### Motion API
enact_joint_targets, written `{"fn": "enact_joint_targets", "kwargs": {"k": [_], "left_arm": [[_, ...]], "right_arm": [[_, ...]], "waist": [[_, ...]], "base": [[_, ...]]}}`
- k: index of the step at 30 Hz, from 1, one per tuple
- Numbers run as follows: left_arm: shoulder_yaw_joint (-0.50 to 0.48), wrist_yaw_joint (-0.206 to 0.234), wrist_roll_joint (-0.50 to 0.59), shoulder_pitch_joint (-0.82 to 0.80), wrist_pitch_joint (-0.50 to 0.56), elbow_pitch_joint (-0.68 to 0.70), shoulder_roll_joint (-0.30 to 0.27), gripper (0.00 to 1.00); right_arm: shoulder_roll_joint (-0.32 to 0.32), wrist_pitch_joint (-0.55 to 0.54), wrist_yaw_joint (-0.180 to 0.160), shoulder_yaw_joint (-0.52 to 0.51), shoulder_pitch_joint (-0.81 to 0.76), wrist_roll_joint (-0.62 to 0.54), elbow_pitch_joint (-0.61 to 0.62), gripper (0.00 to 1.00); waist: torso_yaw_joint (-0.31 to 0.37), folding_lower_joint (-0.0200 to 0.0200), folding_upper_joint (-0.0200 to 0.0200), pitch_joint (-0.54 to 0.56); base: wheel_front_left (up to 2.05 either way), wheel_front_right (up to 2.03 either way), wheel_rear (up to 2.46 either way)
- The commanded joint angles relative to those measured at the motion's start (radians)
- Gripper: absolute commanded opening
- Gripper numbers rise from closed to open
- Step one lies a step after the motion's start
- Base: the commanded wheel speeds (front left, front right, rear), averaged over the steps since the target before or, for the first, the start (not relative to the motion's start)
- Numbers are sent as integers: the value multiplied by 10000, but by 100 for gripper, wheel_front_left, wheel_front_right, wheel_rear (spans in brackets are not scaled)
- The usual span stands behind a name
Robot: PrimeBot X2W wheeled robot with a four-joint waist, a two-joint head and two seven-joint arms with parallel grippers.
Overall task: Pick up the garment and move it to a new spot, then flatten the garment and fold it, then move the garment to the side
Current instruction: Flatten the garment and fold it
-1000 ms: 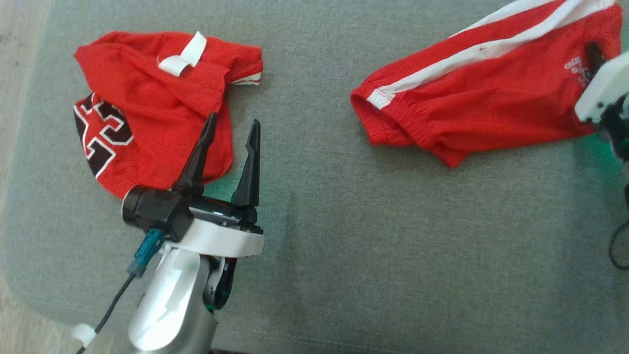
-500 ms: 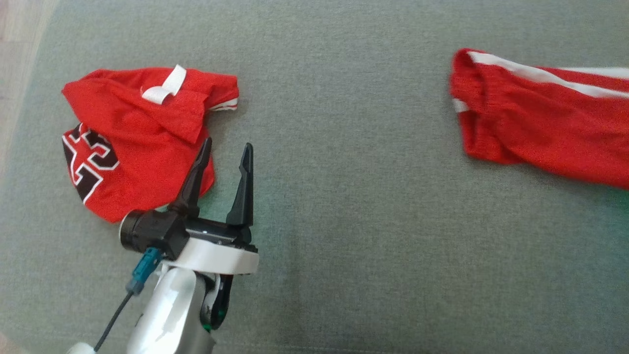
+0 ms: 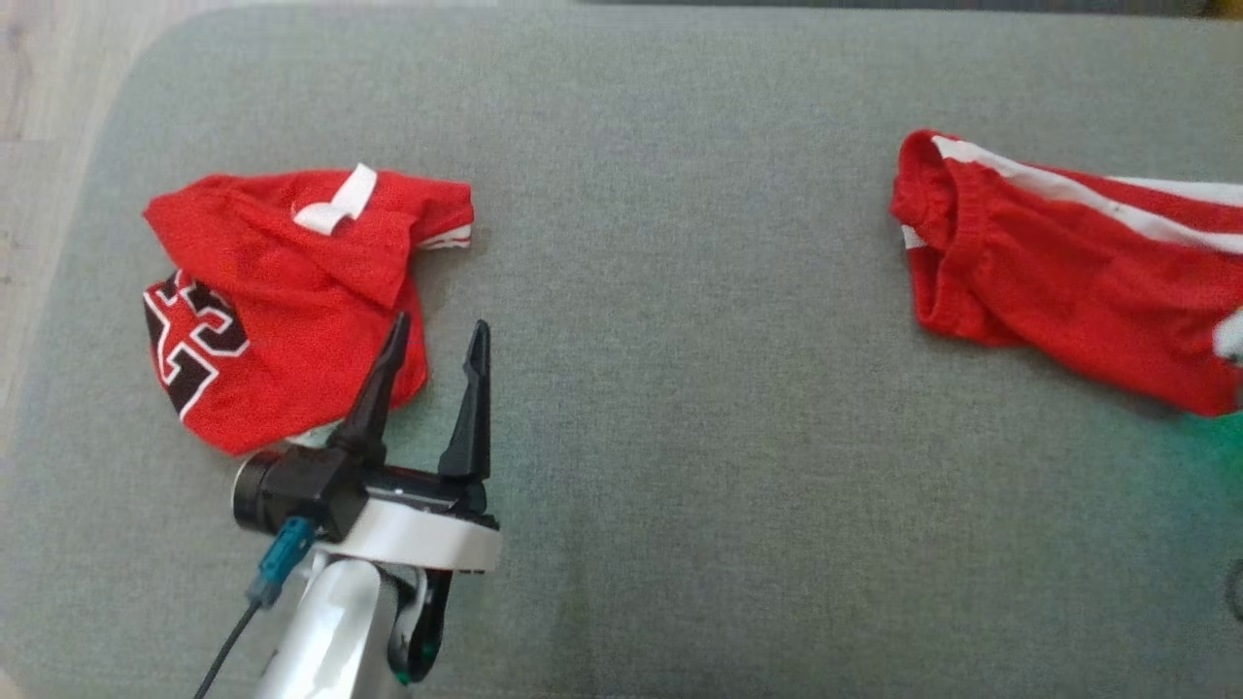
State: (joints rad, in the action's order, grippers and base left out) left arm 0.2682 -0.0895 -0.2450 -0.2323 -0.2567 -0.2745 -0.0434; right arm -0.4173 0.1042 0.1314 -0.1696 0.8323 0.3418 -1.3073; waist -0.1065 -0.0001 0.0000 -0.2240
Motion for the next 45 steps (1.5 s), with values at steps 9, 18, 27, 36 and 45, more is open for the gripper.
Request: {"fn": "enact_joint_targets", "kwargs": {"k": [9,18,27,36,45], "left_arm": [[-455,-72,124,194,-51,322,-68,100],[-437,-95,82,421,-51,290,-68,100],[-274,-110,33,491,-51,196,-68,100],[-87,-162,116,477,-51,-40,-68,100],[221,-134,-84,158,-51,194,-68,100]], "right_arm": [[2001,557,-7,923,572,312,1344,0],[3116,387,-7,2210,-140,883,2548,0],[3014,227,-7,2907,-940,491,1994,100],[2645,1414,-7,3478,-1559,-127,2884,100],[2308,1572,-7,1259,-4492,-2097,7896,100]], "waist": [[-198,1,0,702],[-762,1,0,936],[-1366,1,0,1132],[-1789,1,0,1459],[-1934,1,0,1582]], "base": [[0,0,0],[0,0,0],[0,0,0],[0,0,0],[0,0,0]]}}
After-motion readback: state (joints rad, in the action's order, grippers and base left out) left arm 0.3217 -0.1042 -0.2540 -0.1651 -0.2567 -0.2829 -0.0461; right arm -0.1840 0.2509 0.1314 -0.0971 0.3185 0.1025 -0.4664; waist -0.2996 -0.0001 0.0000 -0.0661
